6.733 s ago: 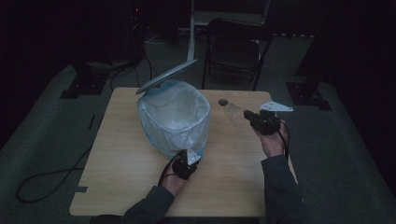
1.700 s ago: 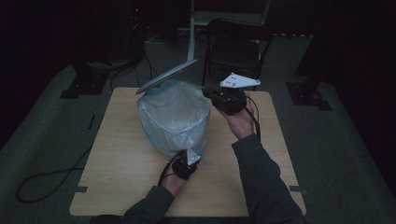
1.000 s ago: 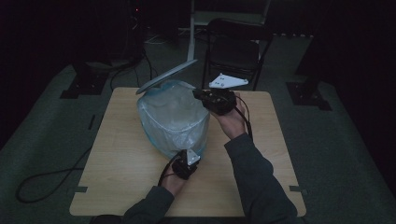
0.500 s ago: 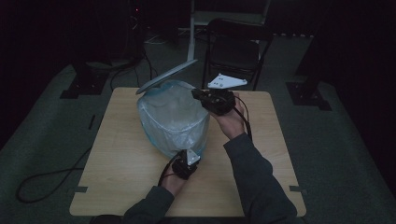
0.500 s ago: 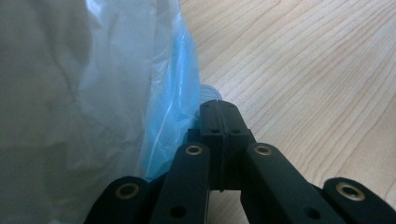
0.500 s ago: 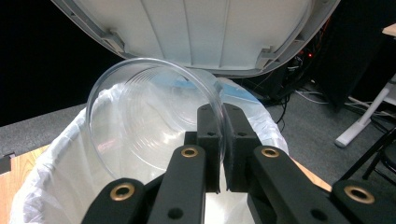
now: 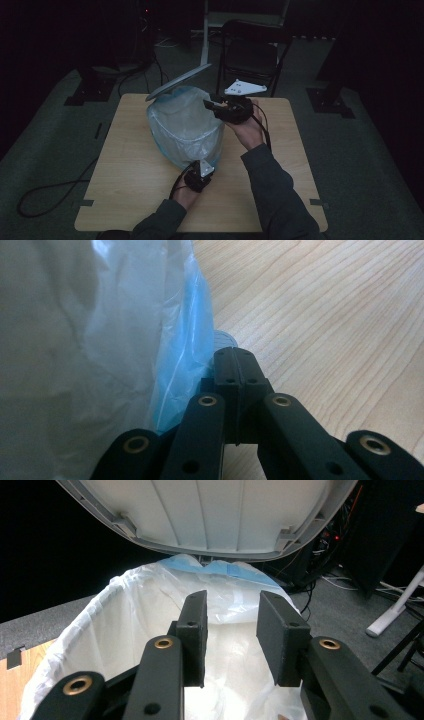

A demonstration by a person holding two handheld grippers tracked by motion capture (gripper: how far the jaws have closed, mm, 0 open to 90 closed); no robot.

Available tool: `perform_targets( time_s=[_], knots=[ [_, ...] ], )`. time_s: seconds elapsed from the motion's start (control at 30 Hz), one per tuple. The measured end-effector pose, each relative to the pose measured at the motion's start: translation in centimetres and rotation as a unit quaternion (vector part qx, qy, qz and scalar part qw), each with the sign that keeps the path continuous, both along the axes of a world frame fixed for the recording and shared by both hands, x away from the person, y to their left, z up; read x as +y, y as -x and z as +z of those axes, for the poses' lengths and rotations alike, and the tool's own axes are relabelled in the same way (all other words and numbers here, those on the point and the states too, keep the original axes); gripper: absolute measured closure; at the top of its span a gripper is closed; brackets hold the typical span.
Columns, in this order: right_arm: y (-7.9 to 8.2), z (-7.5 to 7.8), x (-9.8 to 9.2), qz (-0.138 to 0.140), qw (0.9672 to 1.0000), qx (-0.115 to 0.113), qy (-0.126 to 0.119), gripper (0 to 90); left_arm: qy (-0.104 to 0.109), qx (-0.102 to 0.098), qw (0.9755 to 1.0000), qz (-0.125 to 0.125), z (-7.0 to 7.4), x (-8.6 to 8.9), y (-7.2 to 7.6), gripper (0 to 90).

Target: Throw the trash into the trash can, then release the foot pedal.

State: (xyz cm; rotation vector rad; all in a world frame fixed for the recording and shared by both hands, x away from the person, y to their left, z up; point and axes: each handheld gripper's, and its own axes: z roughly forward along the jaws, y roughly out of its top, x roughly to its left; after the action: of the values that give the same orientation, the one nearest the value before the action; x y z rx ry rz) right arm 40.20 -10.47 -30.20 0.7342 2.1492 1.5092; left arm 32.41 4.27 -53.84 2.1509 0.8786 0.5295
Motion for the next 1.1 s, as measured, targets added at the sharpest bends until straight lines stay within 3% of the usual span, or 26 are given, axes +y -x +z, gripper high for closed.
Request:
perform_targets(
  time_s=[0.33, 0.8, 0.9, 0.97, 1.03, 1.1],
  knots=[
    [1.2, -0.7, -2.1, -0.012, 0.9999, -0.003, 0.003, 64.0, 0.004, -0.001, 1.0000, 0.000, 0.0, 0.0, 0.0, 90.0],
    [1.6, -2.1, -4.9, -0.036, 0.9993, 0.008, -0.001, 64.2, 0.006, -0.001, 1.0000, 0.000, -0.1, 0.0, 0.0, 90.0],
    [1.8, -2.6, -5.7, -0.049, 0.9988, 0.009, 0.000, 63.7, 0.011, 0.007, 0.9999, 0.007, -0.1, -0.1, 0.1, 90.0],
    [1.9, -3.0, -6.1, -0.057, 0.9983, 0.008, 0.004, 63.4, -0.008, -0.008, 0.9999, -0.011, 0.1, 0.1, -0.2, 90.0],
    [2.0, -3.4, -6.7, -0.064, 0.9979, 0.011, 0.003, 63.1, 0.005, -0.005, 1.0000, -0.003, 0.0, 0.0, -0.1, 90.0],
    [2.0, -3.9, -7.3, -0.071, 0.9973, 0.018, 0.000, 63.1, 0.002, -0.004, 1.0000, -0.002, 0.0, 0.0, -0.1, 90.0]
  ],
)
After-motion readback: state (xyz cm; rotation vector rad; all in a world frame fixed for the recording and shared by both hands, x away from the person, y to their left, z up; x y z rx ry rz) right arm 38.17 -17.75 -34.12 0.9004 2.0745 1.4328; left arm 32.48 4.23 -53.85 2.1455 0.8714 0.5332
